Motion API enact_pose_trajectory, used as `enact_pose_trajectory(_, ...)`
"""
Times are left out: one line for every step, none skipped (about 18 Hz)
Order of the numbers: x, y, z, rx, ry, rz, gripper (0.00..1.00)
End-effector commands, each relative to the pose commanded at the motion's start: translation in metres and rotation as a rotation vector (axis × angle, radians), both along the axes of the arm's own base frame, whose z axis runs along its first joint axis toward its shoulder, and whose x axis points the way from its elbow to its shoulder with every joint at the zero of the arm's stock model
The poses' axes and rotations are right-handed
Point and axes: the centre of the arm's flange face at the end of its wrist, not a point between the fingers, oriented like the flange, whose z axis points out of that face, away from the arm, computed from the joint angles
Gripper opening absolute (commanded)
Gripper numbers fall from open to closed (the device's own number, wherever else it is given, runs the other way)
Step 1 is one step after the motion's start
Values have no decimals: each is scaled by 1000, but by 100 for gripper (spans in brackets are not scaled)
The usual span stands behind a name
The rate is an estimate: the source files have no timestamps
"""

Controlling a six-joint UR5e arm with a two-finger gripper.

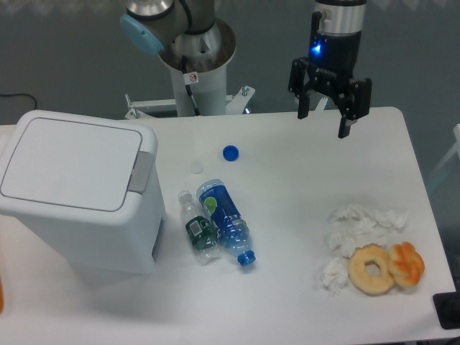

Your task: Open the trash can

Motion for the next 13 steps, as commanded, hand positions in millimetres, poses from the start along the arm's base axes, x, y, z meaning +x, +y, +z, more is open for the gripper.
enact_pose_trajectory(0,0,-2,-1,-3,0,100)
enact_pose_trajectory(1,0,-2,-1,-4,1,100)
enact_pose_trajectory(1,0,-2,-1,-4,1,100)
enact_pose_trajectory(2,0,-1,3,-3,-1,100)
enact_pose_trajectory(2,1,-1,3,-5,-3,100)
enact_pose_trajectory(5,5,-1,5,-6,-12,100)
enact_pose_trajectory(7,8,-2,8,-15,-8,100)
enact_pose_trajectory(7,9,-1,12,-19,6,100)
enact_pose_trajectory(6,9,-1,16,-25,16,100)
enact_pose_trajectory(6,9,-1,16,-26,17,100)
enact_pose_trajectory(6,9,0,17,-24,17,100)
enact_pose_trajectory(6,9,0,17,-25,19,100)
enact_pose_trajectory(6,9,-1,16,-26,19,100)
